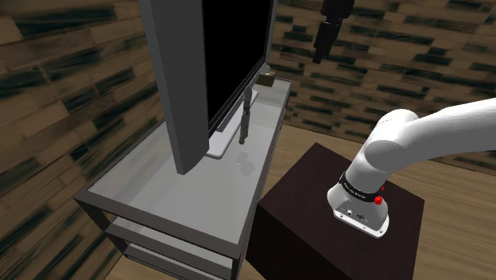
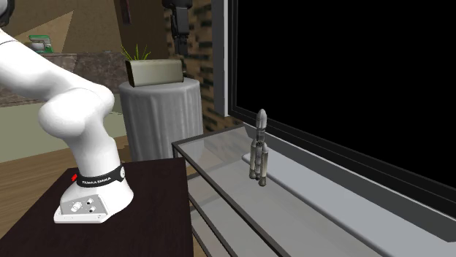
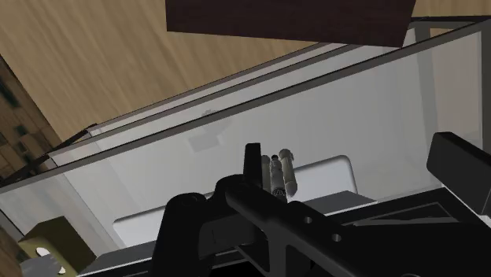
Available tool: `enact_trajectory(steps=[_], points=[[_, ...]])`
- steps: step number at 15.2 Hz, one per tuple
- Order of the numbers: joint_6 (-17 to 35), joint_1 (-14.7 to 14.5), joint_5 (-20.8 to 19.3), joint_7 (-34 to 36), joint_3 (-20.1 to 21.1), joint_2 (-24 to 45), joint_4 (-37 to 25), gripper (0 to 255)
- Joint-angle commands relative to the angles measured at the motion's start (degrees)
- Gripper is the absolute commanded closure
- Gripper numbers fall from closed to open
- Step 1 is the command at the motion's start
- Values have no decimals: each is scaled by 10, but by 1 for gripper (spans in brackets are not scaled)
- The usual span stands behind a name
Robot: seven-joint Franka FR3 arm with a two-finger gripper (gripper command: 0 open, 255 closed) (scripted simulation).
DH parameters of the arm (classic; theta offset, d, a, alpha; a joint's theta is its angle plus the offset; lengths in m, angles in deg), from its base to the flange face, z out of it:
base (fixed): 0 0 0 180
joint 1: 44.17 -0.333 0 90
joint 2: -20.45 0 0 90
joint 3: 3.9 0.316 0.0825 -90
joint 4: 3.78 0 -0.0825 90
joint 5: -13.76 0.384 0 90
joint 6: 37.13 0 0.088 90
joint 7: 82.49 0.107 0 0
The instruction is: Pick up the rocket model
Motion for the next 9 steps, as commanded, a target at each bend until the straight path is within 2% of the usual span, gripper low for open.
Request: enact_trajectory(steps=[1, 9], points=[[0, 0, 0, 0, 0, 0, 0, 0], [73, 37, 58, 157, 39, 176, -33, 0]])
